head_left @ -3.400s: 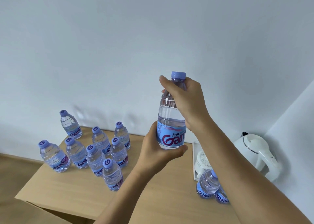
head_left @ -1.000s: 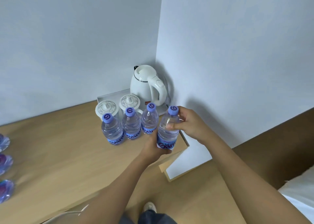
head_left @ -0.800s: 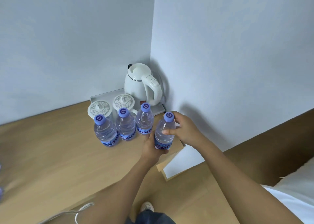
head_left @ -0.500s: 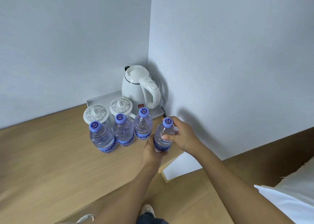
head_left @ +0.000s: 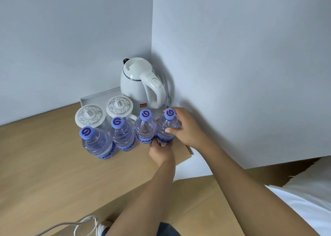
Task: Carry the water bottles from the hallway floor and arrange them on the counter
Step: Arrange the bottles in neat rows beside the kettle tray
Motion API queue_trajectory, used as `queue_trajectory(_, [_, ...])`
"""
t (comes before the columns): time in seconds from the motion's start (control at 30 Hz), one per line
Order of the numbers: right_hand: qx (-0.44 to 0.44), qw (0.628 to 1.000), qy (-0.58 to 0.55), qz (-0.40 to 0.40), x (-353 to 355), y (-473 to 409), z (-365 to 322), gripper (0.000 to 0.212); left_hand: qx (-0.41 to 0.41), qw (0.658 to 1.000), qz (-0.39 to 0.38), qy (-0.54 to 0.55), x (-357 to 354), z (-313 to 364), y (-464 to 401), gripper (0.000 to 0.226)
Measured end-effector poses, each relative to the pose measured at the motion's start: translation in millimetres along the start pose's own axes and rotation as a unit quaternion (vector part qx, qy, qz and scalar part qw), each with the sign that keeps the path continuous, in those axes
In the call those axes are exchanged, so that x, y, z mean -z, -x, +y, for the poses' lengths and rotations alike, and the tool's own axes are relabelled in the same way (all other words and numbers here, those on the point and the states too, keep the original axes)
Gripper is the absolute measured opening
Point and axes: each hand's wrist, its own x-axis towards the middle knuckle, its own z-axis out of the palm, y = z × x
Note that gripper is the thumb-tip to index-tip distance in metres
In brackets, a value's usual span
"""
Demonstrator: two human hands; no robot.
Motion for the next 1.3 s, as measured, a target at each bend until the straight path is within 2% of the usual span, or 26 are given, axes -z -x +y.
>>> queue_trajectory(0.1, [-0.014, 0.999, 0.039, -0.021, 5, -9, 1, 0.060, 0.027, 0.999, 0.033, 0.002, -12, 2, -3, 0.049])
queue_trajectory(0.5, [-0.018, 1.000, -0.019, 0.002, 6, -21, 1, 0.054, 0.055, 0.990, 0.112, 0.064, -39, 15, -5, 0.053])
queue_trajectory(0.6, [-0.015, 1.000, -0.022, 0.011, 3, -21, 2, 0.052, 0.105, 0.979, 0.122, 0.125, -42, 20, -6, 0.057])
queue_trajectory(0.97, [-0.004, 1.000, -0.022, 0.021, -2, -26, 1, 0.054, 0.119, 0.981, 0.106, 0.109, -37, 21, -13, 0.046])
queue_trajectory(1.1, [-0.005, 0.999, -0.039, 0.015, -3, -24, 2, 0.057, 0.092, 0.990, 0.059, 0.085, -29, 15, -6, 0.053])
queue_trajectory(1.3, [-0.010, 0.998, -0.043, 0.043, -2, -16, -12, 0.076, 0.084, 0.996, -0.026, 0.035, 5, -1, 2, 0.059])
